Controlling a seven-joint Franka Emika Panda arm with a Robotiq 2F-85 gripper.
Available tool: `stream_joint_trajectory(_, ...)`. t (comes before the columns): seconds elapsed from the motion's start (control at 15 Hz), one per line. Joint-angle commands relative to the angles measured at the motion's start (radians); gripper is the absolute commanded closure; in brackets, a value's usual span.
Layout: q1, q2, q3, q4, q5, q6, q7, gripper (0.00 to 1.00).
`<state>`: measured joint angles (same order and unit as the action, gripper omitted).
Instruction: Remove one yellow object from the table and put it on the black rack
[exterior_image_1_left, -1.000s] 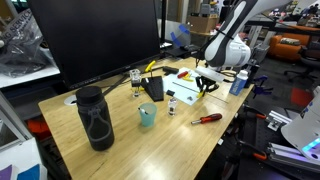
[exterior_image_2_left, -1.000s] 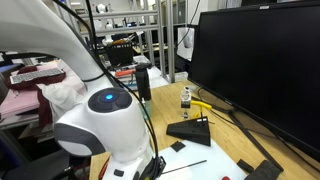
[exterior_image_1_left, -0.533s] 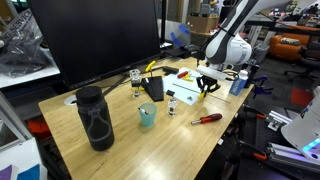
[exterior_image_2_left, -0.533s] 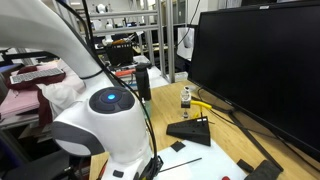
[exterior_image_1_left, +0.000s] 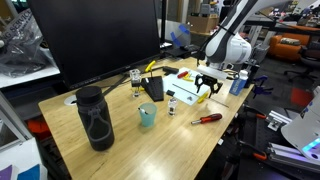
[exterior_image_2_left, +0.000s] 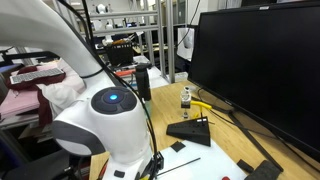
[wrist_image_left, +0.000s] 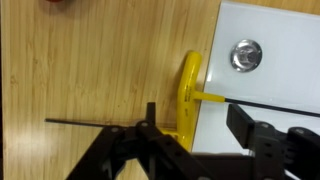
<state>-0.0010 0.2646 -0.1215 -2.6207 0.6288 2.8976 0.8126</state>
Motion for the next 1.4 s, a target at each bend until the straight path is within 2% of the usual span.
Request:
stream_joint_trajectory(0.0, -0.024, -0.021, 0.012, 0.003, 0.018, -0.042, -0.036, 0.00)
stream_joint_trajectory(0.13, -0.023, -0.020, 0.017, 0.001, 0.026, -0.032, -0.036, 0.24)
stream_joint_trajectory(0.27, -0.022, -0.016, 0.017, 0.000, 0.033, -0.022, -0.034, 0.28)
stream_joint_trajectory(0.33, -0.024, -0.016, 0.021, -0.001, 0.046, -0.011, -0.035, 0.34)
stream_joint_trajectory(0.67, -0.041, -0.017, 0.061, -0.006, 0.190, 0.028, -0.087, 0.70)
stream_joint_trajectory(0.93, -0.034, -0.007, 0.055, -0.007, 0.234, 0.040, -0.106, 0.99)
stream_joint_trajectory(1.07, -0.034, -0.003, 0.050, -0.009, 0.239, 0.042, -0.107, 0.97)
stream_joint_trajectory(1.13, -0.034, -0.002, 0.049, -0.008, 0.240, 0.041, -0.106, 0.93)
stream_joint_trajectory(1.33, -0.033, 0.003, 0.047, -0.006, 0.235, 0.039, -0.105, 0.95)
